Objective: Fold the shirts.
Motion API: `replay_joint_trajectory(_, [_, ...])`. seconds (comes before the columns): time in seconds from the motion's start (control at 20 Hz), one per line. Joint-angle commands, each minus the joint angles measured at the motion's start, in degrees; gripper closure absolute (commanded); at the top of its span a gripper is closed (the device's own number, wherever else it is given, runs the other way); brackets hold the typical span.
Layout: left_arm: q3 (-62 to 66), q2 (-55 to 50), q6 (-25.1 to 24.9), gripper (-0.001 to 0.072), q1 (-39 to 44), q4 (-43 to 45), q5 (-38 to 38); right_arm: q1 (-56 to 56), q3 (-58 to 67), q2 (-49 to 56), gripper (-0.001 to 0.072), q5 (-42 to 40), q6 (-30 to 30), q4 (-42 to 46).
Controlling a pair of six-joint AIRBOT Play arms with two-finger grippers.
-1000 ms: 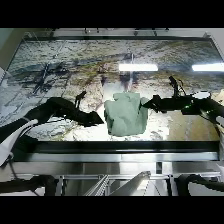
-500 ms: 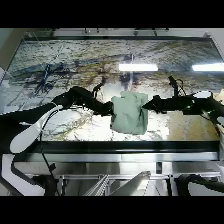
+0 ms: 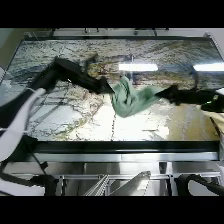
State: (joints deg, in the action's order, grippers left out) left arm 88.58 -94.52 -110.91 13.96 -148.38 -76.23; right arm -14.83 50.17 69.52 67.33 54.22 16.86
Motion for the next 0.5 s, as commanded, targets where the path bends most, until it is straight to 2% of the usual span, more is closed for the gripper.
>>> replay_joint_trajectory(0.0, [10.0, 15.0, 2.6, 0.0682, -9.4, 0.0, -9.9, -15.1, 5.7, -14.4, 0.0694, 5.8, -6.5, -19.3])
replay_joint_trajectory(0.05, [13.3, 19.4, 2.6, 0.0681, -11.9, 0.5, -10.4, -20.2, 8.1, -19.8, 0.0694, 4.4, -7.5, -24.3])
replay_joint_trajectory(0.2, [20.1, 27.6, 5.3, 0.0681, -16.9, 3.3, -10.5, -28.8, 13.5, -31.3, 0.0695, -1.5, -7.9, -25.5])
replay_joint_trajectory(0.45, [20.7, 31.6, 5.4, 0.0681, -20.3, 3.3, -12.3, -23.3, 14.4, -35.0, 0.0695, -2.0, -8.0, -25.7])
